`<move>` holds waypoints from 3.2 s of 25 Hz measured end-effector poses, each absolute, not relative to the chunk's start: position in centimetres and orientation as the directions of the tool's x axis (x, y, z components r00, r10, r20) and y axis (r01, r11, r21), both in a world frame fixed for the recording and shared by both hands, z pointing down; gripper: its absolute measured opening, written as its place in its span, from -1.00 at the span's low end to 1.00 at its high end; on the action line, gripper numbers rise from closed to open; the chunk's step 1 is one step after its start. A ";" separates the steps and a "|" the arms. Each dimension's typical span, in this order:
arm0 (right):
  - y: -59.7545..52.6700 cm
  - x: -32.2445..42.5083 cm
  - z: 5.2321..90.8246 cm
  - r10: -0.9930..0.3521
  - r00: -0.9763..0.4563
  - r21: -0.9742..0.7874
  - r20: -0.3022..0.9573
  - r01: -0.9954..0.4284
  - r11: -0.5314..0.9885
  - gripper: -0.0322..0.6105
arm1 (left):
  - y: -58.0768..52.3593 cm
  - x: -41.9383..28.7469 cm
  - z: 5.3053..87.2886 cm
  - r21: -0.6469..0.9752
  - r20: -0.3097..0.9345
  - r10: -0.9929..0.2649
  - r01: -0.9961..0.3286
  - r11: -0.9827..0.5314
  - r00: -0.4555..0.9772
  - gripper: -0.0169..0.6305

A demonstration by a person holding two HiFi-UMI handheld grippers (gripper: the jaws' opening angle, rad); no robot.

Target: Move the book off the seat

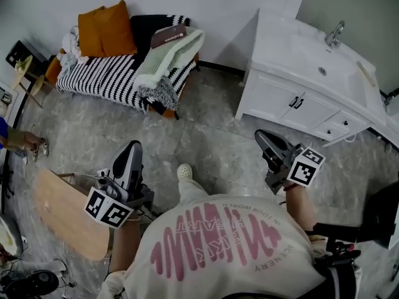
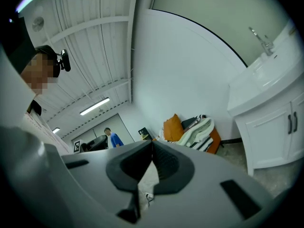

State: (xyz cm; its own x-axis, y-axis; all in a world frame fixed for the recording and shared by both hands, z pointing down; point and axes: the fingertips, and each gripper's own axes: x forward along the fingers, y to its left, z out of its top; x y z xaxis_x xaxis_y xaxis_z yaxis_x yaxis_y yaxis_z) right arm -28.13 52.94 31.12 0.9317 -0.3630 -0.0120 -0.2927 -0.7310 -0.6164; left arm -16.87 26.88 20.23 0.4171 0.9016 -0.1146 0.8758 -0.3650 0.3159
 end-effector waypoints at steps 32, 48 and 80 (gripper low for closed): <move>49.8 -4.1 31.0 -0.266 0.963 -0.602 0.047 -0.185 -0.777 -0.86 | 29.0 9.8 21.5 0.384 -0.066 0.964 0.899 -0.212 0.256 -0.92; 48.5 1.5 31.2 -0.281 0.957 -0.614 0.075 -0.177 -0.769 -0.86 | 27.6 14.6 23.3 0.133 0.062 0.935 0.925 -0.355 0.350 -0.92; 55.0 20.7 34.7 -0.549 0.832 -0.669 0.079 -0.364 -0.648 -0.86 | 22.9 24.5 20.8 0.268 0.018 0.651 0.624 -0.734 0.759 -0.92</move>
State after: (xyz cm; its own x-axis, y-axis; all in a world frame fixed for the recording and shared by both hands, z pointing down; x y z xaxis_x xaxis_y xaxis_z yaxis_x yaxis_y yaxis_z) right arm 20.69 55.01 34.71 0.8317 -0.5495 0.0795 -0.3640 -0.6478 -0.6692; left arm 24.51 22.90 20.79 0.7585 0.6514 0.0179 0.6240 -0.7339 0.2683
